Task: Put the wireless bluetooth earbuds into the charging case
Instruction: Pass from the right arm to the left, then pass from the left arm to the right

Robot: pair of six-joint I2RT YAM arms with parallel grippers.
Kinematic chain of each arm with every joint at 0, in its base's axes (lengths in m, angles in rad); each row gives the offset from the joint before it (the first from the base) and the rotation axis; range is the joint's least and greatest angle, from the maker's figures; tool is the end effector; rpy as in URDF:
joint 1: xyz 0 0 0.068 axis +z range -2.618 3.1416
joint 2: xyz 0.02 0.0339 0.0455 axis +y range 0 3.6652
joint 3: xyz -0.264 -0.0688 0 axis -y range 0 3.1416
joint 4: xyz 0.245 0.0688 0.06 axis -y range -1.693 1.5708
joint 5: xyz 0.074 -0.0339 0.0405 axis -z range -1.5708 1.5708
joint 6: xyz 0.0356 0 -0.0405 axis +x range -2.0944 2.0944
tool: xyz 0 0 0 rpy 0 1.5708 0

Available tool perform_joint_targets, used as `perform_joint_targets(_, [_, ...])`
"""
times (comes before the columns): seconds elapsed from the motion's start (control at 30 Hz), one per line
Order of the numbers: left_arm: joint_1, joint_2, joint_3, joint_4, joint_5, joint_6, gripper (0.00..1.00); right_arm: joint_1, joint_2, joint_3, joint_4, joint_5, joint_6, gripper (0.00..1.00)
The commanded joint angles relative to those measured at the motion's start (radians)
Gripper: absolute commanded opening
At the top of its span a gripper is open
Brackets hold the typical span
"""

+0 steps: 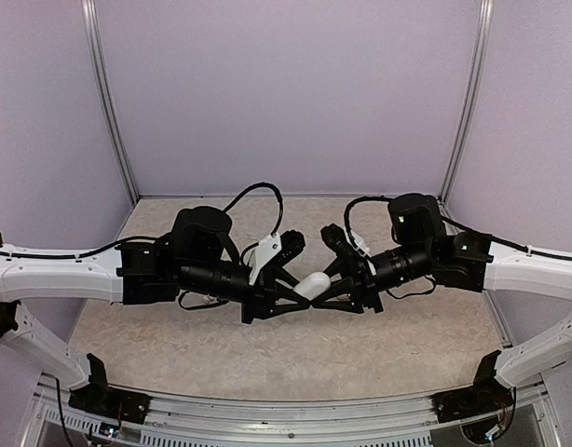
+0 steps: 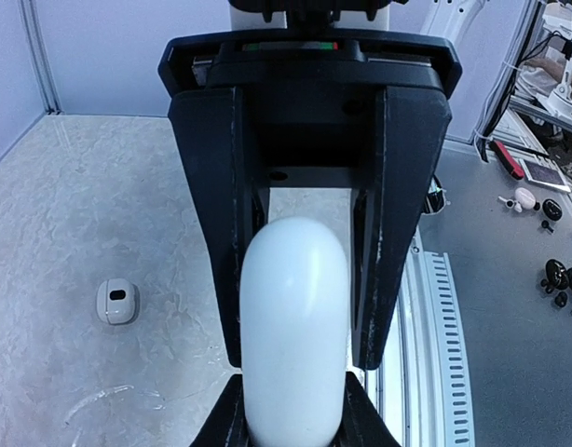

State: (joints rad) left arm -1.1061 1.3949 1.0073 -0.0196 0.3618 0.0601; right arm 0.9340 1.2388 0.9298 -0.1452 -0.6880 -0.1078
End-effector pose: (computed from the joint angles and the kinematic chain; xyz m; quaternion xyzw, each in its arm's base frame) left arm 0.1330 -0.2933 0.2939 0.5351 0.6316 -0.4002 0.3932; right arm 0.1464 0.2360 0.3012 -0.5523 0.6037 0.4622 0.3419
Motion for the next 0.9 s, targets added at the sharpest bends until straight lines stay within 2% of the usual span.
perform_joint_targets(0.0, [0.007, -0.036, -0.008, 0.051, 0.024, 0.003, 0.10, 0.012, -0.007, -0.003, -0.006, -0.001, 0.004, 0.35])
perform_joint_targets(0.27, [0.006, -0.022, -0.005, 0.041, 0.025, 0.010, 0.09, 0.012, -0.007, 0.011, 0.007, -0.015, 0.004, 0.33])
perform_joint_targets(0.63, [0.005, -0.007, -0.001, 0.023, 0.044, 0.023, 0.09, 0.012, -0.009, 0.015, 0.010, -0.016, 0.010, 0.37])
perform_joint_targets(0.87, [0.005, -0.010, -0.005, 0.023, 0.046, 0.033, 0.09, 0.012, -0.015, 0.013, 0.009, -0.014, 0.005, 0.31])
